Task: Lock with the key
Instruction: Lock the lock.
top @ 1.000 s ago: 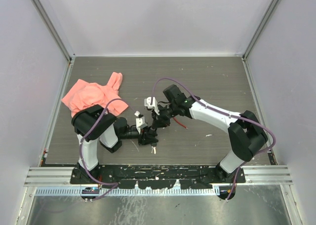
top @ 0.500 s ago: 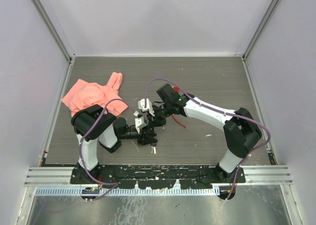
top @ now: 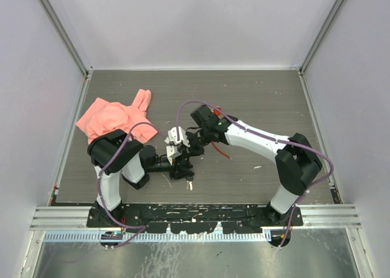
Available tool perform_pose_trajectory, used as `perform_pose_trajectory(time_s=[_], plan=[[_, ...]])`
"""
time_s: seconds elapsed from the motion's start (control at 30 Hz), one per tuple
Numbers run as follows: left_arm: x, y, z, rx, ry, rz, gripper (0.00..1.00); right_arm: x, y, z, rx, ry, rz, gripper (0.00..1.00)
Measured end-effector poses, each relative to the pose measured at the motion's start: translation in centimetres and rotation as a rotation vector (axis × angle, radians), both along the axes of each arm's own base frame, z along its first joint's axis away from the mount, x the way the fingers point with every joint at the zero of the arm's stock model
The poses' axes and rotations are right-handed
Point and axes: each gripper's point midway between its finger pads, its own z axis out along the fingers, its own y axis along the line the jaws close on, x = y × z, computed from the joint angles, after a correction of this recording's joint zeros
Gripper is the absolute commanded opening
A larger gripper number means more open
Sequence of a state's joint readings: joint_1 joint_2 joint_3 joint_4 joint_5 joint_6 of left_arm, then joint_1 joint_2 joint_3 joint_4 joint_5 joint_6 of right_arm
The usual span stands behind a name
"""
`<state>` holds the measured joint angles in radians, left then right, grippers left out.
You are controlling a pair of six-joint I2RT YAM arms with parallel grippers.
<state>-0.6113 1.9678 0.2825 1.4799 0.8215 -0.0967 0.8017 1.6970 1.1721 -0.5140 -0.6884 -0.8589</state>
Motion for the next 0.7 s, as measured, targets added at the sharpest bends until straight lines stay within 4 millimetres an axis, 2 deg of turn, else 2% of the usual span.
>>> perform_pose_trajectory(time_s=[0.53, 0.63, 0.7], plan=[[0.4, 0.4, -0.1, 0.017, 0.027, 0.061, 0.0, 0.6, 0.6, -0.4, -0.02, 0.003, 0.039, 0.01], [0.2, 0.1, -0.1, 0.017, 0.005, 0.046, 0.0, 0.7, -0.4, 0.5, -0.016, 0.083, 0.029, 0.01], [0.3, 0.0, 0.0, 0.018, -0.017, 0.04, 0.0, 0.7, -2.3, 0.9, -0.04, 0.172, -0.007, 0.01]])
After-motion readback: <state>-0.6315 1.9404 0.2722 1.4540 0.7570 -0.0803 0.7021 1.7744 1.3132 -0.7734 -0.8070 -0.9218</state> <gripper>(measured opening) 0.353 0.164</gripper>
